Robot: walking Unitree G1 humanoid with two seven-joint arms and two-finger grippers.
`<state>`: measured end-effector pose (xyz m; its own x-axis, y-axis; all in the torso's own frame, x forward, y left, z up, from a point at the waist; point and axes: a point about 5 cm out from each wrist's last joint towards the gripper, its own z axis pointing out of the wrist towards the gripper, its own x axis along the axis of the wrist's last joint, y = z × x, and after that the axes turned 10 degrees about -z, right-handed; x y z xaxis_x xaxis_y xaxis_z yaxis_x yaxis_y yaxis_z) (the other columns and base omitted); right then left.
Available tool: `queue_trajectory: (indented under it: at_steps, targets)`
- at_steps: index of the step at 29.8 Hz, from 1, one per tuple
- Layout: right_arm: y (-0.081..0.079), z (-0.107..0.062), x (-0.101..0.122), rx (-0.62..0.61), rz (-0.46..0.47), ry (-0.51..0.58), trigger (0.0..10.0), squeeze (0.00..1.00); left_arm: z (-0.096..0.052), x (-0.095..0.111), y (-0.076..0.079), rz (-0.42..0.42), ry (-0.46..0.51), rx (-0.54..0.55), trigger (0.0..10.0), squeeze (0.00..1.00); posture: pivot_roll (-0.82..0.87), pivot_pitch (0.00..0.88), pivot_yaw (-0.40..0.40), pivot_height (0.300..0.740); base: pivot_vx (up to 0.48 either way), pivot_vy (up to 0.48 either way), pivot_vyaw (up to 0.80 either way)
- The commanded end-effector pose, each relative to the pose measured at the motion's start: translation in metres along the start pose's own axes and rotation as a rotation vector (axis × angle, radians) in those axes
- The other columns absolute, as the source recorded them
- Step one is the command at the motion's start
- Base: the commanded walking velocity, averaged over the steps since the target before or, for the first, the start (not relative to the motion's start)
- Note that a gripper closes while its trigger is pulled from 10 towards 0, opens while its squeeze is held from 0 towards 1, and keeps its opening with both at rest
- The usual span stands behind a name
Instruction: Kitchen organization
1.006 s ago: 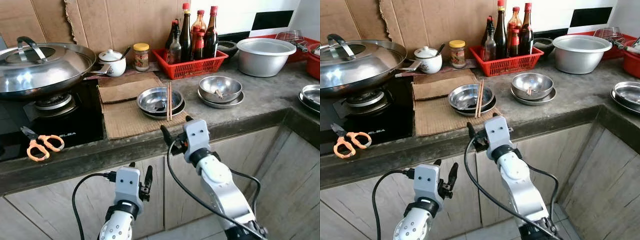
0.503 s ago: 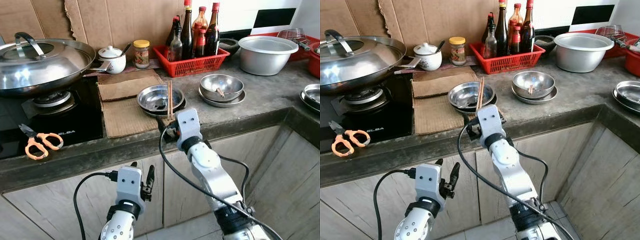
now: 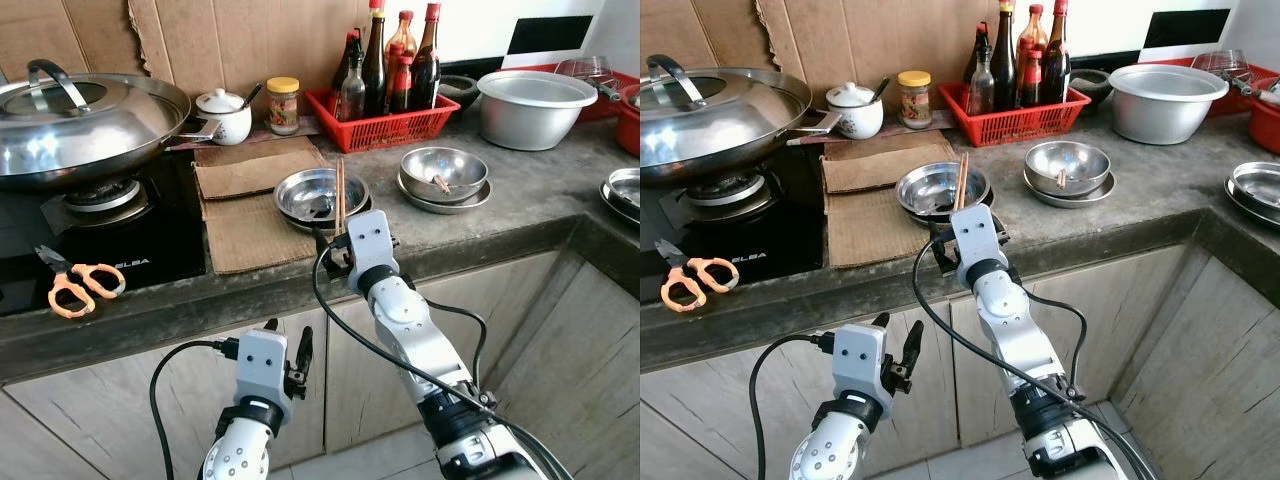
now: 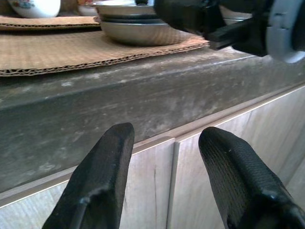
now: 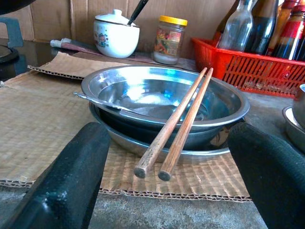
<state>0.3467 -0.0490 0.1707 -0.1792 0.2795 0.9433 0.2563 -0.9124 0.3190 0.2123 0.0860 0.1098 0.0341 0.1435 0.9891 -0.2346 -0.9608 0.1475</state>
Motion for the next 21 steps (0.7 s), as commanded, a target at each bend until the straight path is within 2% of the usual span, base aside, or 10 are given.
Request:
queue_trajectory:
  at_steps: [1,5,7,9,10,14,15,17,19,21]
  targets:
    - [0.0038,0.0047,0.0034,-0.027,-0.003,0.009,10.0,0.0,-0.0006,0.0056,0.0034,0.0,0.029,-0.021,10.0,0.0,0.07,0.017,-0.038,0.74,0.0,0.0,0.0]
    - [0.0047,0.0059,0.0026,-0.034,-0.001,0.004,10.0,0.0,-0.0002,0.0055,0.0037,-0.001,0.029,-0.022,10.0,0.0,0.07,0.015,-0.04,0.74,0.0,0.0,0.0]
    - [0.0053,0.0067,0.0025,-0.041,-0.001,0.005,4.4,0.0,-0.0001,0.0054,0.0036,0.0,0.03,-0.02,10.0,0.0,0.07,0.014,-0.04,0.74,0.0,0.0,0.0]
    - [0.0057,0.007,0.0024,-0.045,0.001,0.005,0.2,0.0,0.0,0.0051,0.0036,0.0,0.028,-0.021,10.0,0.0,0.07,0.012,-0.037,0.74,0.0,0.0,0.0]
    - [0.006,0.0074,0.0024,-0.048,0.001,0.005,0.0,0.0,0.0001,0.005,0.0035,0.0,0.027,-0.021,10.0,0.0,0.07,0.013,-0.038,0.74,0.0,0.0,0.0]
    - [0.0075,0.0083,0.0027,-0.057,0.004,0.01,0.0,0.0,0.0001,0.0049,0.0032,-0.001,0.026,-0.022,10.0,0.0,0.07,0.014,-0.036,0.74,0.0,0.0,0.0]
    - [0.0083,0.0085,0.0032,-0.062,0.004,0.011,2.4,0.0,0.0,0.0048,0.0031,-0.001,0.025,-0.022,10.0,0.0,0.07,0.014,-0.036,0.74,0.0,0.0,0.0]
    - [0.0089,0.0086,0.0035,-0.065,0.003,0.012,3.5,0.0,-0.0001,0.0046,0.0031,-0.001,0.023,-0.022,10.0,0.0,0.07,0.014,-0.036,0.74,0.0,0.0,0.0]
    - [0.0097,0.0087,0.0037,-0.068,0.002,0.012,10.0,0.0,-0.0002,0.0042,0.0031,-0.001,0.02,-0.023,10.0,0.0,0.07,0.015,-0.034,0.74,0.0,0.0,0.0]
    - [0.01,0.0088,0.0037,-0.069,0.004,0.012,10.0,0.0,-0.0006,0.004,0.003,-0.001,0.019,-0.023,10.0,0.0,0.07,0.015,-0.035,0.74,0.0,0.0,0.0]
